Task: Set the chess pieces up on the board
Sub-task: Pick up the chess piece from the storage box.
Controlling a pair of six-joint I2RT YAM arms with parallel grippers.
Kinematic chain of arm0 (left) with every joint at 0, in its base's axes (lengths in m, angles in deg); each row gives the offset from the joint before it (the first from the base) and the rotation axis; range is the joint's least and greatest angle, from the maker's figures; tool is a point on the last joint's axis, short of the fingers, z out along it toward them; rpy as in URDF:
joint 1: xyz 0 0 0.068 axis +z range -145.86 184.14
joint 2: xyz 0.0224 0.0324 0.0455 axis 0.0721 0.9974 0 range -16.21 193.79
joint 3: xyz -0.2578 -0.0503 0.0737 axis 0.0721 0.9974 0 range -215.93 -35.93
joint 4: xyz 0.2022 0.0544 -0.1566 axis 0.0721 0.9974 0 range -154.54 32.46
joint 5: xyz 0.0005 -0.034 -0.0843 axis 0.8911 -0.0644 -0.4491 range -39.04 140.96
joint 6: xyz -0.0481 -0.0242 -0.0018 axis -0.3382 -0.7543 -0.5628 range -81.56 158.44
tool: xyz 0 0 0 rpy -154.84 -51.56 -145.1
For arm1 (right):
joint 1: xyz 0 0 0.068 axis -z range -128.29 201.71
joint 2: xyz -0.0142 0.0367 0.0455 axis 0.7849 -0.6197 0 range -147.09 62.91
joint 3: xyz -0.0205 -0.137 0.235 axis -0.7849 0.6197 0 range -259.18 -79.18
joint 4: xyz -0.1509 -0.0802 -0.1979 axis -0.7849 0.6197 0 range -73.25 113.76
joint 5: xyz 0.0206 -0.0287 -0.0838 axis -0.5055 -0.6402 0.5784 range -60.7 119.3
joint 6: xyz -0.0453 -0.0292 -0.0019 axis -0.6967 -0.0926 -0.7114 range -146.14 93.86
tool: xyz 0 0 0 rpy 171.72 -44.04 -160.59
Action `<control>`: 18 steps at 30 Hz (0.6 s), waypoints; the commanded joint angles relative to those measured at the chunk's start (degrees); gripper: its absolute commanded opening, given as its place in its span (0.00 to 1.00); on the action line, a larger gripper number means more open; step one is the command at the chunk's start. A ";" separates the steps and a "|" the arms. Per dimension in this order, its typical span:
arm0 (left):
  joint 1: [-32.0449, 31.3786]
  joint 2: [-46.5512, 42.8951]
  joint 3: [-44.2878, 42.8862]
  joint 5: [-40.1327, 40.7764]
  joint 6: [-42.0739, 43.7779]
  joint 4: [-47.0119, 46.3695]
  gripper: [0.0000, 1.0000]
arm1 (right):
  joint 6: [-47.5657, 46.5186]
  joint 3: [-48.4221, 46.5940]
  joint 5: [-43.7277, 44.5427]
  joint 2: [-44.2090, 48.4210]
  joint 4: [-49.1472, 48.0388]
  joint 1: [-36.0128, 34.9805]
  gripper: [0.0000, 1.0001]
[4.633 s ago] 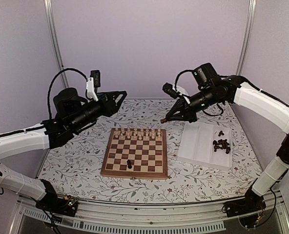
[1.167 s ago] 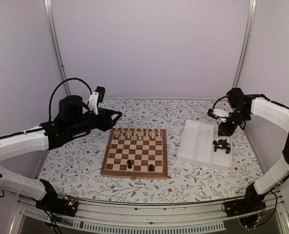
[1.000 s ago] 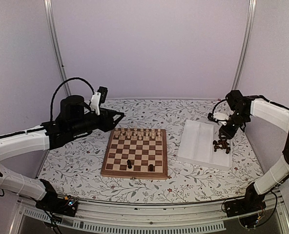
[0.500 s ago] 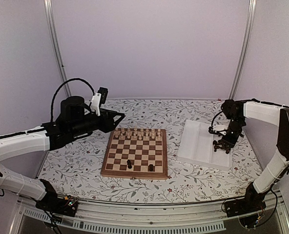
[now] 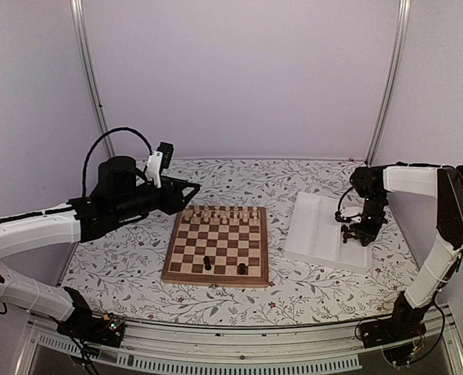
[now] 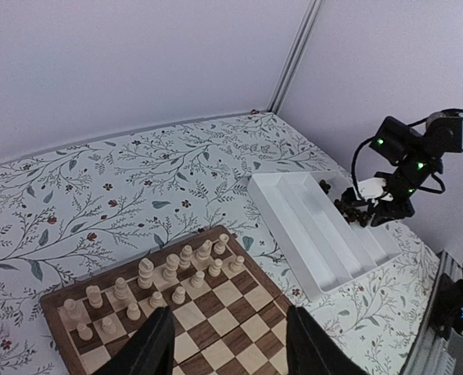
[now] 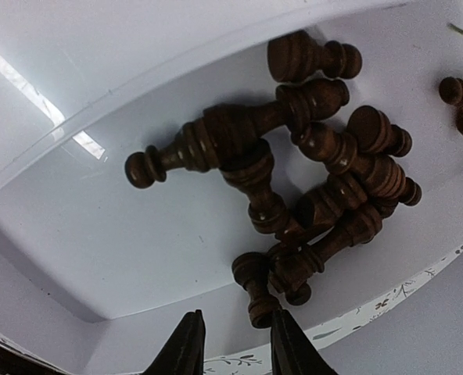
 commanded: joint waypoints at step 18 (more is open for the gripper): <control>-0.67 0.81 1.26 0.26 0.31 -2.21 0.51 | 0.29 -3.24 0.23 0.44 1.75 -0.57 0.24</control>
